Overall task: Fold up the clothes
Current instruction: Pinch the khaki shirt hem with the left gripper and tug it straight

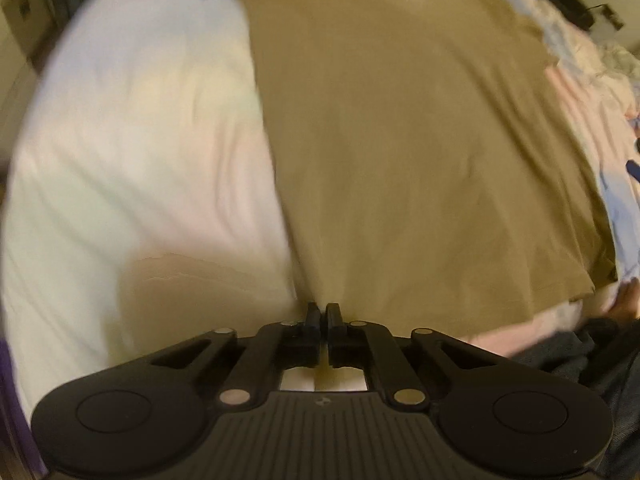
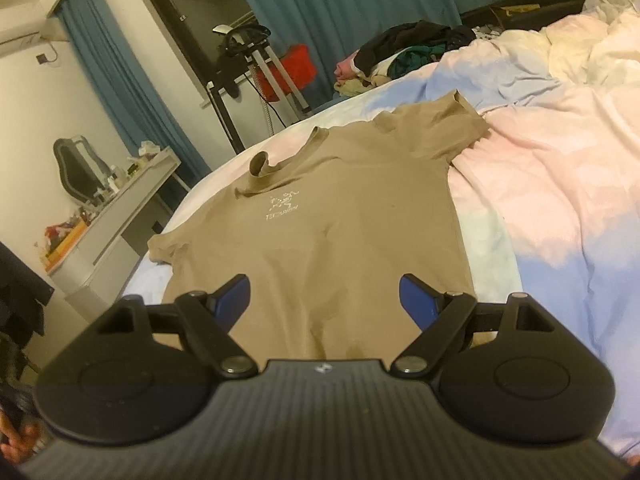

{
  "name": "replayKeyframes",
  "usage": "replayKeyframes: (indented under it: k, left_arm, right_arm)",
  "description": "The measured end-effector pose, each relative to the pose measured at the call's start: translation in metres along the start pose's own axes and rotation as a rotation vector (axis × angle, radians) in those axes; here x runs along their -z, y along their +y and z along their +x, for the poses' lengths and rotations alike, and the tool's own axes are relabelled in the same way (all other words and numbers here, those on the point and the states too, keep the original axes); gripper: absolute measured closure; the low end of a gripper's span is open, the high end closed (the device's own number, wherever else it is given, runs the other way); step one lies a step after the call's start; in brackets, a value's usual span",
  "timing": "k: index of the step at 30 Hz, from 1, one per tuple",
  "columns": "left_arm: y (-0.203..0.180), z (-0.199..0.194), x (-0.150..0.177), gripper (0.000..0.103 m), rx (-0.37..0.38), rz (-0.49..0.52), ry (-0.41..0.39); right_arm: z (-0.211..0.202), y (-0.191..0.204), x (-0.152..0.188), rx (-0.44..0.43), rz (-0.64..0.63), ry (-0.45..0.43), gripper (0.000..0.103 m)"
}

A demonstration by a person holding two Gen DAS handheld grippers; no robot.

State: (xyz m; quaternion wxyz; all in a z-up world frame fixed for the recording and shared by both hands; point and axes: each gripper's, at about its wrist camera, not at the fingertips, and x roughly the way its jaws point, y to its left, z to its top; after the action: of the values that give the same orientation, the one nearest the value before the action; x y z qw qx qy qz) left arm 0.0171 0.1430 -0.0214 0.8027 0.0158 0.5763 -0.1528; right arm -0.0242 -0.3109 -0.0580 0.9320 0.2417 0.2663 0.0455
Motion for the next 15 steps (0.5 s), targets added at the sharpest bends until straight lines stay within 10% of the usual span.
replayKeyframes:
  k: [7, 15]
  left_arm:
    - [-0.051, -0.036, -0.016, 0.023, -0.049, -0.013, -0.341]
    - [-0.13, -0.009, -0.052, 0.017, -0.081, -0.025, -0.583]
  right_arm:
    - [-0.013, 0.009, -0.001, -0.057, -0.027, -0.046, 0.02]
    - [-0.009, 0.021, -0.008, -0.081, -0.085, -0.057, 0.02]
